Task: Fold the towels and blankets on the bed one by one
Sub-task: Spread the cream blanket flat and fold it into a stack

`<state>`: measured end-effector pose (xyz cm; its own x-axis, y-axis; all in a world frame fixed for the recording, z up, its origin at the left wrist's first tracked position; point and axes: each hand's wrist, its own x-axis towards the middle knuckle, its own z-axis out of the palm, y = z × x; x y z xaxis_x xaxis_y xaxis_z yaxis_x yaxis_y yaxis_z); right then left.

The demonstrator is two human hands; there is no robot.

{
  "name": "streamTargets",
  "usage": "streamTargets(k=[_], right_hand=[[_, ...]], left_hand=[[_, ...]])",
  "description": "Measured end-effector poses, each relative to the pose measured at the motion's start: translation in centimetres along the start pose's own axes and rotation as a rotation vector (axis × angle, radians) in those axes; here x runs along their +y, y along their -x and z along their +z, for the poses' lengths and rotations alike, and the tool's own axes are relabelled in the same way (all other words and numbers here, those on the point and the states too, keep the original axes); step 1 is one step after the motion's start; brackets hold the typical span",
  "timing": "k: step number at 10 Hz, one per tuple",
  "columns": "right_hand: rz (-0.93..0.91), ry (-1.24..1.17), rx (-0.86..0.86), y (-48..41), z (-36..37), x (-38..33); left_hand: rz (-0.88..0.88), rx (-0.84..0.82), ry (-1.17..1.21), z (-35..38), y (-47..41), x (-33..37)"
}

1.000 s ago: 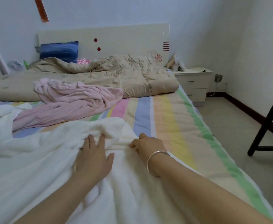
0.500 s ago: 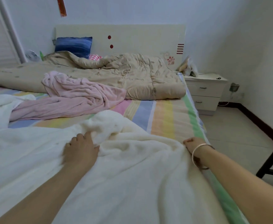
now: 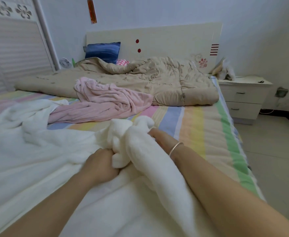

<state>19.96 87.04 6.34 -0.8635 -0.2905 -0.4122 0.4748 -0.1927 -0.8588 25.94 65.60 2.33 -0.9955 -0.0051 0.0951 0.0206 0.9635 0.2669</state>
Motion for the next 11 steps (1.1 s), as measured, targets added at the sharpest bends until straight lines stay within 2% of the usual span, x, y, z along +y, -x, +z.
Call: streamTargets(k=[1,2,3,4,5,6,7,8,9,10,11], right_hand=[[0.087,-0.046,-0.060,0.4,-0.8,-1.2],[0.120,0.266,0.025,-0.6,-1.7,-2.3],[0.042,0.389,0.166,-1.1,-1.7,-3.7],[-0.153,0.557,0.451,-1.8,-6.1,-7.6],[-0.162,0.560,0.775,-0.3,-12.3,-10.9],[0.031,0.926,0.944,-3.1,-21.1,-9.2],[0.148,1.196,0.900,-4.0,-22.4,-6.6],[0.070,1.212,1.047,-4.0,-21.4,-5.4],[-0.189,1.443,1.123,-5.7,-21.0,-6.0],[-0.267,1.642,1.038,-7.7,-21.5,-7.5],[-0.176,1.617,0.905,-8.9,-22.4,-8.4]], left_hand=[[0.024,0.058,0.074,0.2,-0.2,0.7],[0.042,0.103,0.036,0.1,-1.0,1.7],[0.069,0.226,-0.147,0.4,-2.9,2.1],[0.046,0.444,-0.272,0.7,-5.1,3.1],[-0.067,0.495,-0.328,0.1,-6.3,4.6],[-0.086,0.424,-0.486,0.7,-8.0,5.4],[0.164,0.462,-0.487,1.7,-10.1,7.3],[0.295,0.346,-0.325,2.8,-12.9,9.9],[0.166,0.249,-0.178,3.6,-16.5,11.9],[0.048,0.253,-0.143,4.9,-20.2,11.7],[-0.081,0.028,-0.162,6.3,-22.4,10.3]])
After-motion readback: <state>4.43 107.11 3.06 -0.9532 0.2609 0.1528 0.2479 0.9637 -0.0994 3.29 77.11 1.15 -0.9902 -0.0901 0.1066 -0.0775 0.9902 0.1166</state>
